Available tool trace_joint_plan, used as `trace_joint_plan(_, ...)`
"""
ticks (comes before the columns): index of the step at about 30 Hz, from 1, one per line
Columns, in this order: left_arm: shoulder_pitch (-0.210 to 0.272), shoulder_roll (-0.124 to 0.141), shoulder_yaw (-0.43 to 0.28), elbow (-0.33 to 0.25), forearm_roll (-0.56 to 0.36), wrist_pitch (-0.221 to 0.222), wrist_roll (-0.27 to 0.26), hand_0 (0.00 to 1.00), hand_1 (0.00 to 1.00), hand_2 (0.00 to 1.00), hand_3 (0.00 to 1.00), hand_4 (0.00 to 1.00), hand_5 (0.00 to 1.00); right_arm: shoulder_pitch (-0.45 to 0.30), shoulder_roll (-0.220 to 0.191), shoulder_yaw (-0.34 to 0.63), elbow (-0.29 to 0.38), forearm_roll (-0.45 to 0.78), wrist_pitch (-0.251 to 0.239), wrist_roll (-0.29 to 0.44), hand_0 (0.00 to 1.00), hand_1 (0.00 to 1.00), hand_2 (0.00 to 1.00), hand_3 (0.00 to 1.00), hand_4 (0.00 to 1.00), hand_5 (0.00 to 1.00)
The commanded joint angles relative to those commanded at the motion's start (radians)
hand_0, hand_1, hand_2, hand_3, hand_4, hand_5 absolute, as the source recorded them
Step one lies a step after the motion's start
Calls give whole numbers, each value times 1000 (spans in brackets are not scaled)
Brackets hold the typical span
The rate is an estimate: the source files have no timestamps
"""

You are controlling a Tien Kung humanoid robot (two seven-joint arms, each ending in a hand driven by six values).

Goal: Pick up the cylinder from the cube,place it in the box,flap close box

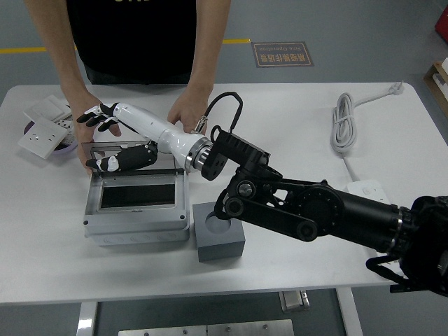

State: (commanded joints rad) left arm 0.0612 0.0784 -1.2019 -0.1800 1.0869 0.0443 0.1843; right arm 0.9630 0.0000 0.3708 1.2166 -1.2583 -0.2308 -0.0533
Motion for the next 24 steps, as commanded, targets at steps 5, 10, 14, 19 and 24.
trace_joint_plan(5,-1,0,2,0,-2,1,0,923,852,854,951,2,2,18,-8,-42,-92,42,9,11,817,706,732,725,741,233)
trace_joint_plan(10,-1,-1,3,0,-6,1,-1,923,852,854,951,2,2,5,-35,-83,-87,51,14,7,801,703,727,721,736,224)
trace_joint_plan(14,0,-2,4,0,-10,2,-2,923,852,854,951,2,2,-9,-71,-104,-39,42,15,-2,798,701,724,726,732,224)
trace_joint_plan(19,3,-1,4,0,-15,4,-4,923,852,854,951,2,2,-13,-134,-129,53,25,12,-17,798,701,724,726,732,224)
trace_joint_plan(24,5,0,10,0,-27,4,-10,923,852,854,951,2,2,-6,-179,-170,134,16,15,-33,793,700,725,721,712,210)
